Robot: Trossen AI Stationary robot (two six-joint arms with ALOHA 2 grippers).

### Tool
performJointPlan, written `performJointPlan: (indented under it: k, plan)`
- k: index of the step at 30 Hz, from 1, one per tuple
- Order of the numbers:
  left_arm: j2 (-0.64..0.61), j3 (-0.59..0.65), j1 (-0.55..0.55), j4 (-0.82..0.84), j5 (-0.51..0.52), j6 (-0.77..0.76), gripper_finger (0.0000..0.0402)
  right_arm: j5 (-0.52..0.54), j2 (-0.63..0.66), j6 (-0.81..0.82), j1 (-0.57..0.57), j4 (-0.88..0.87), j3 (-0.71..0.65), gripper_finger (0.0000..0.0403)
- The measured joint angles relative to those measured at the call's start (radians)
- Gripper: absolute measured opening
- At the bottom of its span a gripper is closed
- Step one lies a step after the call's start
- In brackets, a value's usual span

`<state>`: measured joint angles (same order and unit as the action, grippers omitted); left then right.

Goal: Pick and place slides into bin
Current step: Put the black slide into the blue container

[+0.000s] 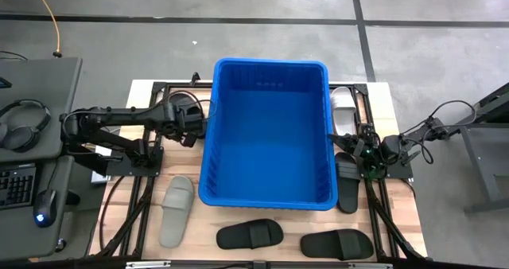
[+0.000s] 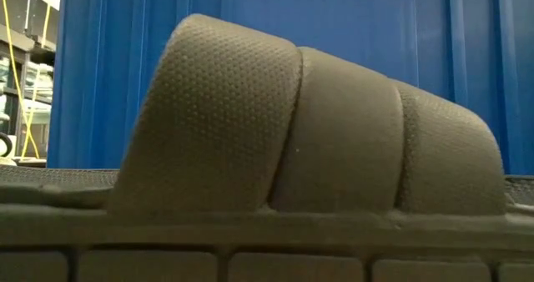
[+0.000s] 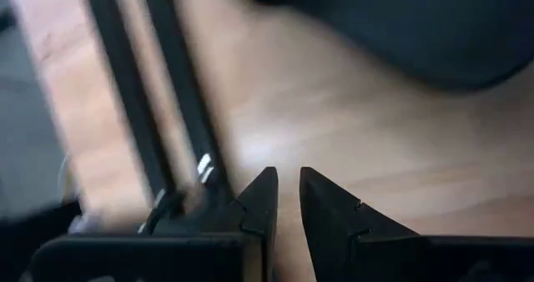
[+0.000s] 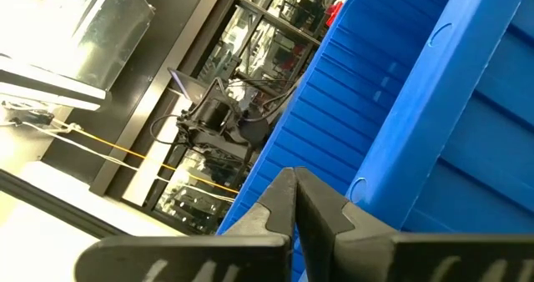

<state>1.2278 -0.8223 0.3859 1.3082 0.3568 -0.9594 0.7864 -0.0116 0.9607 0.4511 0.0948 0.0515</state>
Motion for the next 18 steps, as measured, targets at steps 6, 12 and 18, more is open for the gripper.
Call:
performJointPlan:
  k: [6, 12, 18]
  plan:
    - [0.0, -0.001, 0.0, -0.037, 0.143, 0.047, 0.0047, 0.0, 0.0, 0.0, 0.0, 0.0, 0.0, 0.0]
    - [0.0, 0.0, 0.0, 0.15, 0.263, 0.07, 0.0047, 0.0, 0.0, 0.0, 0.0, 0.0, 0.0, 0.0]
    - [0.001, 0.0, 0.0, 0.098, 0.268, 0.216, 0.0047, 0.0, 0.0, 0.0, 0.0, 0.0, 0.0, 0.0]
